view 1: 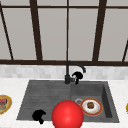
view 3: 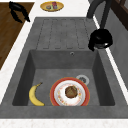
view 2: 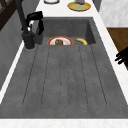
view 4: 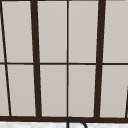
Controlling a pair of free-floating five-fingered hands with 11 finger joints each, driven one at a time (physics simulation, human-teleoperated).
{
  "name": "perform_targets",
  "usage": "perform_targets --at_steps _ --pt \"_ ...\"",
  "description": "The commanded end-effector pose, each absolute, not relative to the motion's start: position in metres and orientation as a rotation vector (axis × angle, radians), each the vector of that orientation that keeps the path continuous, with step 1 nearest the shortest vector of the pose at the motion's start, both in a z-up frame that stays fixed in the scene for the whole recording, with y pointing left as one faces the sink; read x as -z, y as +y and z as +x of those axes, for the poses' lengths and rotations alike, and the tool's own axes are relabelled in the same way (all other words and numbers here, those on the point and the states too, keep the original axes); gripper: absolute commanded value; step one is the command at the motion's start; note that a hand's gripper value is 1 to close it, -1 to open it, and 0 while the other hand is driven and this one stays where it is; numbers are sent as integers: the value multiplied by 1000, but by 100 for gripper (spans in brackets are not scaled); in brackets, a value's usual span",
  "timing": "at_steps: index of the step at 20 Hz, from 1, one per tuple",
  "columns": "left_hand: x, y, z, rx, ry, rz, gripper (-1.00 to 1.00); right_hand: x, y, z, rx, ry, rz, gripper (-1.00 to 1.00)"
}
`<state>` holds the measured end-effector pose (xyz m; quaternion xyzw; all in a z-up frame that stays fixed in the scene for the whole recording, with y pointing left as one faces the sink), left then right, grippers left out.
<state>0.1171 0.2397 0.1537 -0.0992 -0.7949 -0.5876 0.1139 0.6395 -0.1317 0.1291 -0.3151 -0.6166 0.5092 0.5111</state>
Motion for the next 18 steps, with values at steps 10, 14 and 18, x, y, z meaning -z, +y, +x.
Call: perform_targets --at_steps 10,14,18 --pt "-154 240 117 1723 -2331 -291 0 -167 -177 611 -1281 -1487 -756 -100" --pt "-154 240 117 1723 -2331 -291 0 -154 -189 588 -1300 -1468 -826 -100" --pt "-154 240 117 1723 -2331 -291 0 -157 -209 562 -1256 -1498 -804 -100"
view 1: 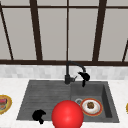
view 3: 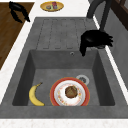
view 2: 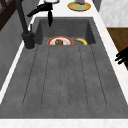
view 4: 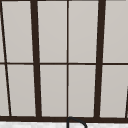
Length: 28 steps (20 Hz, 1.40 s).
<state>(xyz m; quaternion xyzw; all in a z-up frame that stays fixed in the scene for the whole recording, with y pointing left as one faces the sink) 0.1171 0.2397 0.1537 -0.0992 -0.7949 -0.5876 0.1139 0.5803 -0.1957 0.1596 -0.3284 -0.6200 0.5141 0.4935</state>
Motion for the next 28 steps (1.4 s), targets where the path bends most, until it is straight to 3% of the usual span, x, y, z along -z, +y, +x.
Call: perform_targets --at_steps 1,28 --pt "-154 240 117 1723 -2331 -291 0 -158 -214 555 -1247 -1504 -796 -100" --pt "-154 240 117 1723 -2331 -291 0 -156 -252 381 -1163 -1534 -923 -100"
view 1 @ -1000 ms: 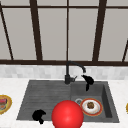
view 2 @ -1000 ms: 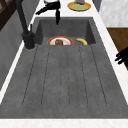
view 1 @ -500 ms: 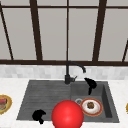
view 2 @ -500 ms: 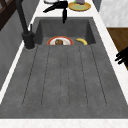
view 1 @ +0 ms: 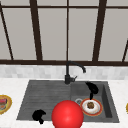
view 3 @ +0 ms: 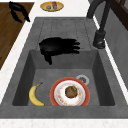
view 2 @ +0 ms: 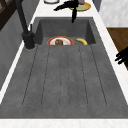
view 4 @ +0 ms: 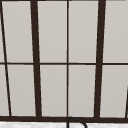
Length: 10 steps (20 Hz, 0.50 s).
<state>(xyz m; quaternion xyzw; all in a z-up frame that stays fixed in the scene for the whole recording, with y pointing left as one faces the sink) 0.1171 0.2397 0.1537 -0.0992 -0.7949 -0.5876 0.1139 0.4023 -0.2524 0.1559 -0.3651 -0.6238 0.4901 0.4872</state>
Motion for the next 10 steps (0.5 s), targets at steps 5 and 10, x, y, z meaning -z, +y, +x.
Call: perform_targets --at_steps 5,10 --pt "-154 240 117 1723 -2331 -291 0 -156 -255 344 -1153 -1539 -940 -100" --pt "-154 240 117 1723 -2331 -291 0 -156 -261 309 -1143 -1526 -939 -100"
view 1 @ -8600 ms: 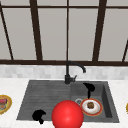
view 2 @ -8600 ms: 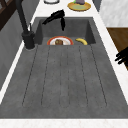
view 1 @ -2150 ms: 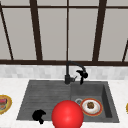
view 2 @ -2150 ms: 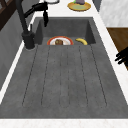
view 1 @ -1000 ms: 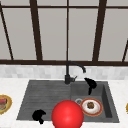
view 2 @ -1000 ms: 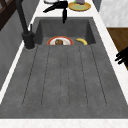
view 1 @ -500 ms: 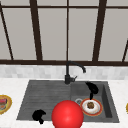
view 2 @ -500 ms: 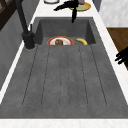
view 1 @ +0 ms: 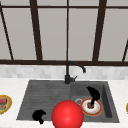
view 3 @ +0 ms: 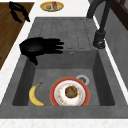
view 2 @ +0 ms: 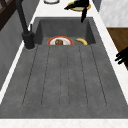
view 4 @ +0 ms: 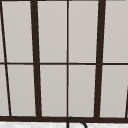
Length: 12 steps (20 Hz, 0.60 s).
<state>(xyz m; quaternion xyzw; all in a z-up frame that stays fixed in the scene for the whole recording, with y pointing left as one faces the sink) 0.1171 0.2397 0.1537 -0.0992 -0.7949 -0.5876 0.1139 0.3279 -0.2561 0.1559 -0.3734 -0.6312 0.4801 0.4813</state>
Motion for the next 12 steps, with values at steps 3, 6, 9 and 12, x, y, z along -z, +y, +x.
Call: perform_targets --at_steps 3,6,9,12 --pt "-154 240 117 1723 -2331 -291 0 -156 -266 287 -1139 -1520 -931 -100" --pt "-154 240 117 1723 -2331 -291 0 -155 -265 278 -1153 -1530 -921 -100" --pt "-154 240 117 1723 -2331 -291 0 -155 -266 278 -1160 -1536 -916 -100" --pt "-154 240 117 1723 -2331 -291 0 -154 -267 284 -1170 -1541 -906 -100"
